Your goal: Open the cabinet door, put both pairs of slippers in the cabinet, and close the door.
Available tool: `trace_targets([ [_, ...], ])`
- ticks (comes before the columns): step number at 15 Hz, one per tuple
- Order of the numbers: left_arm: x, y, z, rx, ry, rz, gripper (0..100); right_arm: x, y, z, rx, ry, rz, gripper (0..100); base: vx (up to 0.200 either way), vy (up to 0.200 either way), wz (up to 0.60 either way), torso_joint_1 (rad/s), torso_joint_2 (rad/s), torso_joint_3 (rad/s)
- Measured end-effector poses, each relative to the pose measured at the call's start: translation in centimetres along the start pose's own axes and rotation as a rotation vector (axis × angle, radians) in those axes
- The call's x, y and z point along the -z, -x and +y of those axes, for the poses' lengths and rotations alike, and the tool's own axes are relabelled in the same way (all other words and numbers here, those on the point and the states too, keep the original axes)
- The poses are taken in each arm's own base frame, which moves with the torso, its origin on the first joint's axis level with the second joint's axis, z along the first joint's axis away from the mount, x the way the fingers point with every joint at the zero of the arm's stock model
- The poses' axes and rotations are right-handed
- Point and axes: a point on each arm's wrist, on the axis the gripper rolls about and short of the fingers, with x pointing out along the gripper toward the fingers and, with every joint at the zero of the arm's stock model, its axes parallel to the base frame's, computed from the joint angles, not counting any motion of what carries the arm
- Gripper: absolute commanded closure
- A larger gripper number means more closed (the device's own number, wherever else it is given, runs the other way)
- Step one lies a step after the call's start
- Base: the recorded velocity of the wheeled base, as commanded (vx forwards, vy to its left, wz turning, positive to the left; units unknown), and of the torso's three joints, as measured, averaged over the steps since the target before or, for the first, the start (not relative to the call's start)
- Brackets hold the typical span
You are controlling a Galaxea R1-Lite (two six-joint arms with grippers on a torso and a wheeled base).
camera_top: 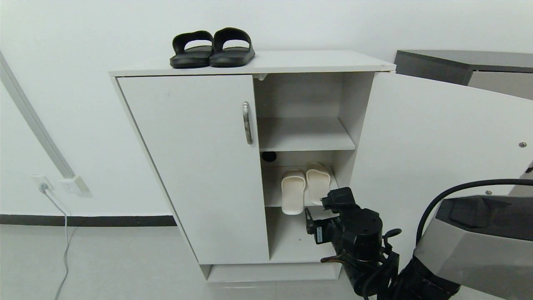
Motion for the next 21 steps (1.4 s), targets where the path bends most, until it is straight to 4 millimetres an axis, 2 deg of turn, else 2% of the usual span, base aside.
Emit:
trace_targets([
  [3, 0.00, 0.00, 0.00, 0.000, 0.000, 0.000, 100, 0.39, -0.09, 0.10, -0.001, 0.009, 0.006, 0, 0.000, 0.000, 0.00, 0.000, 0.00, 0.000],
  [21, 0.00, 0.00, 0.00, 0.000, 0.001, 0.000, 100, 0.43, -0.10, 0.11, -0.003, -0.002, -0.011, 0, 0.000, 0.200, 0.00, 0.004, 0.00, 0.001],
])
